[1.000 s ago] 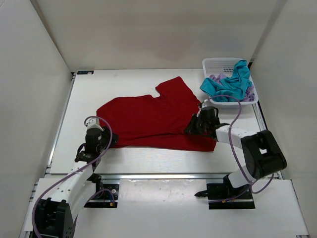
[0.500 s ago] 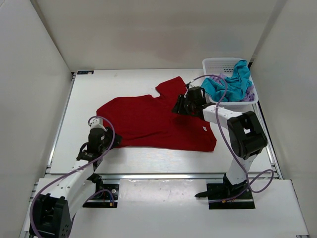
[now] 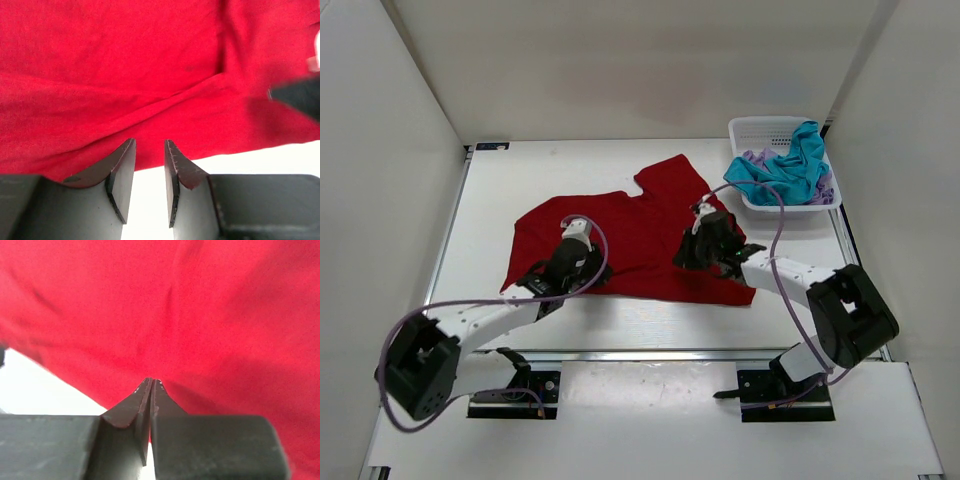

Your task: Fold and stack the t-shirts

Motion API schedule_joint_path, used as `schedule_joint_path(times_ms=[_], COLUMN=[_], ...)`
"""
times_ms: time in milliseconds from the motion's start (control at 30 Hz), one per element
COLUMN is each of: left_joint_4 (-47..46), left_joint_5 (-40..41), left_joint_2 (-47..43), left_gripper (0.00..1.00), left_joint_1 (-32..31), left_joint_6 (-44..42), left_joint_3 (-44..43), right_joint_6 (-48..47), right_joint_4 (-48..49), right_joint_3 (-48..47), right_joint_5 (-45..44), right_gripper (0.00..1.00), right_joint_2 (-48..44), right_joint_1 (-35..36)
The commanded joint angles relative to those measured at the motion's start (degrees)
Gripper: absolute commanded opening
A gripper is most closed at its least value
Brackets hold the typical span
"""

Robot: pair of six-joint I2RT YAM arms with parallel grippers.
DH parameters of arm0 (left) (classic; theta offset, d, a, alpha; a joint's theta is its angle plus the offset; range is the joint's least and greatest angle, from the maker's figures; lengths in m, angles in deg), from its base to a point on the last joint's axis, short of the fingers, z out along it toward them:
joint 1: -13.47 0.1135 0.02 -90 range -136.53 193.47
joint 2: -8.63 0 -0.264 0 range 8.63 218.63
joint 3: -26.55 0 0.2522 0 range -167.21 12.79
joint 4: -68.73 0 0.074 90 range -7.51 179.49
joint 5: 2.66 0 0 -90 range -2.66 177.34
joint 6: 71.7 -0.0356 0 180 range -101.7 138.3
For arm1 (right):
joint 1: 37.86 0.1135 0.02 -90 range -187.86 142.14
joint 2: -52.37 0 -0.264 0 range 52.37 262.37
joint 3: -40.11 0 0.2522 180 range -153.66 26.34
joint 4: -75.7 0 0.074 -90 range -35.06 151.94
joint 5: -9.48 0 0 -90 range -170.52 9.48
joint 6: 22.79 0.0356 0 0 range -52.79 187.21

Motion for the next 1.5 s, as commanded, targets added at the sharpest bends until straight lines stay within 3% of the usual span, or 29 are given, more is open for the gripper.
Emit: schedule_joint_path(times_ms=[0,300,533,700,800,867,967,1033,1233,1333,1467], left_joint_4=[-0.58,-5.23,-1.3,6.98,7.51,4.89,3.03,0.84,8.47,9.01,10.58], left_joint_5=[1.35,-2.6,-6.12,-7.35,-8.67,-13.73,-16.15,-16.24,-9.9,-8.67,-8.32], left_joint_2=[4.9,9.83,-0.26,-5.02,-1.96,4.87,15.33,20.89,38.11,40.41,43.39], left_gripper=[0.4,0.39,0.41,0.52,0.56,0.56,0.48,0.49,0.55,0.64,0.65], left_joint_1=[-0.29,1.73,-1.01,6.9,15.24,25.84,35.62,39.06,41.1,41.36,40.84], left_joint_6=[-2.14,-1.27,2.6,-2.39,-5.39,-5.14,-1.28,-0.3,-7.14,-8.47,-10.49], left_joint_3=[-0.98,7.62,13.7,1.43,-7.01,-10.55,-18.09,-21.26,-36.82,-39.56,-41.58], right_joint_6=[-1.33,-2.38,-0.37,-2.12,-2.12,-1.95,-1.51,-1.42,-0.63,0.07,0.95], right_joint_4=[0.76,-1.61,-2.76,-6.72,-6.28,-5.06,-3.3,-1.55,0.75,2.94,4.09], right_joint_3=[3.62,13.98,21.99,18.13,16.99,16.72,17.77,18.31,19.79,20.76,21.3], right_joint_5=[-3.59,-4.48,-2.64,-0.88,0.88,1.58,4.04,5.01,6.69,7.65,7.57], right_gripper=[0.0,0.0,0.0,0.13,0.17,0.16,0.11,0.1,0.09,0.08,0.08], right_joint_2=[-0.92,-2.59,-12.26,-16.38,-18.32,-19.11,-18.68,-18.94,-19.46,-19.73,-19.38], right_joint_1=[3.61,3.36,3.36,1.95,1.16,1.68,1.68,2.47,4.49,5.02,5.73])
